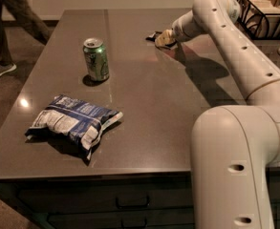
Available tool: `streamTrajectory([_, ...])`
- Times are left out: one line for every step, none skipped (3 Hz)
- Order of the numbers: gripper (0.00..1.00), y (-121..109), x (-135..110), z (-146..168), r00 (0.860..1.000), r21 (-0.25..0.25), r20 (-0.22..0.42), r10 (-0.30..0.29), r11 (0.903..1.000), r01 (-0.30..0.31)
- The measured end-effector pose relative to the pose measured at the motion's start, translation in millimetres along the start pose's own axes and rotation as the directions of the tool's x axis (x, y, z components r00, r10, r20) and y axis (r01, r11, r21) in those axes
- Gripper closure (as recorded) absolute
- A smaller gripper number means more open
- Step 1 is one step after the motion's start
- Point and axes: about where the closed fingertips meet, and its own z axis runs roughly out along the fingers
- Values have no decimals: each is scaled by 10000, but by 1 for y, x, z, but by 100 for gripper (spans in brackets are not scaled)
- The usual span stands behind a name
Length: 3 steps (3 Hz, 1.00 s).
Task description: Move rxbar chocolate near green can
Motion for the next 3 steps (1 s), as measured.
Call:
streamTrajectory([63,1,3,4,9998,-162,-88,188,9997,-190])
streamTrajectory([86,3,2,4,9997,-238,-76,218,9995,-220])
streamTrajectory([100,3,2,4,9997,-239,-75,217,9995,-219])
